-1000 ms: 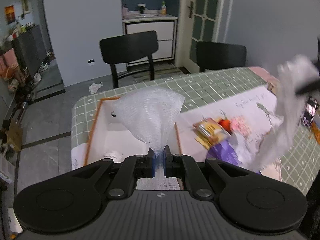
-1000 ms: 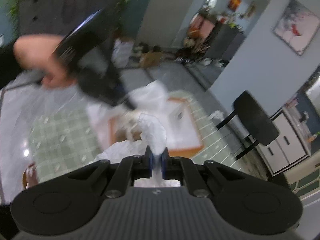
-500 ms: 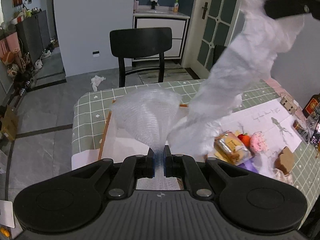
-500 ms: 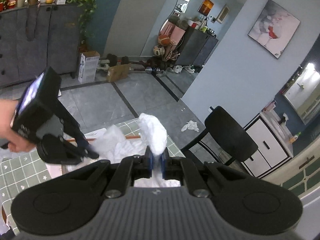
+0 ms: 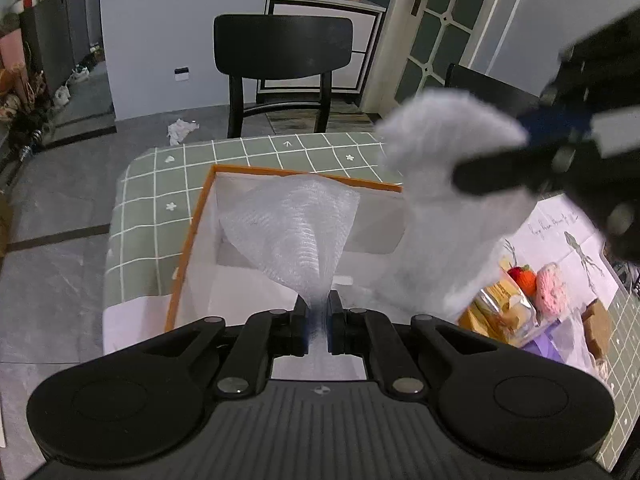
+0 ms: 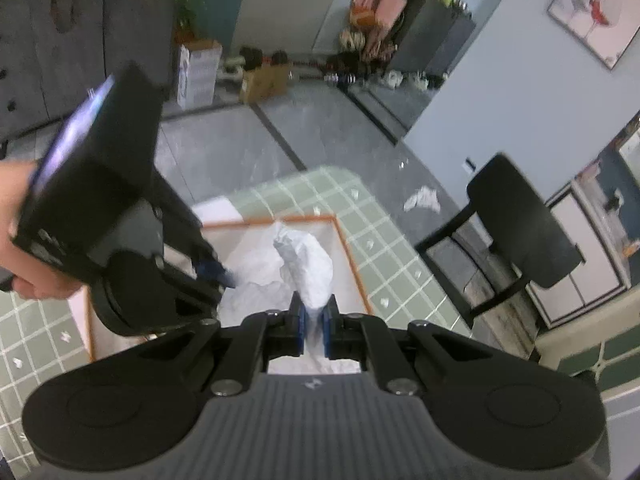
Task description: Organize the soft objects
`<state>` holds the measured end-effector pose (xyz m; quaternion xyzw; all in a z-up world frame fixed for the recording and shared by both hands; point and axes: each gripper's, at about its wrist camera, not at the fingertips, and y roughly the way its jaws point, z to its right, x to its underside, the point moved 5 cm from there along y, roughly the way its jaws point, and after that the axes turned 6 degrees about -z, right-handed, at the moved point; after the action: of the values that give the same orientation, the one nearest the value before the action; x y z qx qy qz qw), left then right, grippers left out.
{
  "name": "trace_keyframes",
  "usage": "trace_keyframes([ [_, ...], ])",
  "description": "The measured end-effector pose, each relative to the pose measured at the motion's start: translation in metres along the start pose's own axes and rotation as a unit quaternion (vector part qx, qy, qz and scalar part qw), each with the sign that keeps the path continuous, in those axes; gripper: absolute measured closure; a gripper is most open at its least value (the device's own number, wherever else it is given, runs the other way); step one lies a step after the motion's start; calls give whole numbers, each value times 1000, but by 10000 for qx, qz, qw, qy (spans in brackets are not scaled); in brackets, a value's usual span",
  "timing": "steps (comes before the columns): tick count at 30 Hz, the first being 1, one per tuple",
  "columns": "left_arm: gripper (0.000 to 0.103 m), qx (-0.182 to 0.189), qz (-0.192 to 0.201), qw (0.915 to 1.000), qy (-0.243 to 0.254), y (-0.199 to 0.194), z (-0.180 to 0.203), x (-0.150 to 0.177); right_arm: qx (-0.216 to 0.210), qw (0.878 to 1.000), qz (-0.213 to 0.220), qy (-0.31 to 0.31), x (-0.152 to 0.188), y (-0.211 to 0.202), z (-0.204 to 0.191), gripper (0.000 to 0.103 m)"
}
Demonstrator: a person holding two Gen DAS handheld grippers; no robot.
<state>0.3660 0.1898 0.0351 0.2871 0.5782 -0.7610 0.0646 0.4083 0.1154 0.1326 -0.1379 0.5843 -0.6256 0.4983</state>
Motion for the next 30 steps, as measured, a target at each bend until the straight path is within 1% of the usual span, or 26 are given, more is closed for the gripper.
trace_keyframes([
  [6,95,74,-114,9999,-106,26,-8,-3,-168,9995,-183,174,14,38,1,97],
  [12,95,-121,-434,9989,95,52,-4,3,-424,9980,-369,272,22,82,-1,97],
  [19,94,-277,-695,9971,138,70,-2,14,-809,9940,-588,442,39,135,-13,97],
  [20,88,-291,-728,9968,146,72,-2,16,-853,9933,-625,466,41,141,-14,97],
  [22,79,-356,-817,9958,208,76,-2,19,-970,9915,-694,510,46,154,-16,96],
  [23,73,-410,-852,9952,253,76,-2,20,-1012,9909,-733,493,48,159,-18,94],
  [24,70,-467,-869,9947,287,76,-2,22,-1024,9906,-766,482,50,163,-20,93],
  [25,65,-529,-892,9941,320,76,-3,23,-1019,9905,-788,487,52,166,-22,89],
  [26,59,-577,-903,9937,339,76,-3,24,-1018,9902,-812,498,54,169,-22,87],
  [27,56,-600,-904,9935,344,75,-3,25,-1028,9899,-840,502,56,171,-23,86],
  [28,52,-612,-905,9934,339,73,-4,26,-1045,9895,-859,508,57,173,-23,82],
  [29,45,-605,-896,9936,323,71,-4,27,-1054,9892,-872,526,58,174,-23,73],
  [30,44,-584,-894,9938,306,70,-4,27,-1046,9891,-875,549,59,175,-22,66],
])
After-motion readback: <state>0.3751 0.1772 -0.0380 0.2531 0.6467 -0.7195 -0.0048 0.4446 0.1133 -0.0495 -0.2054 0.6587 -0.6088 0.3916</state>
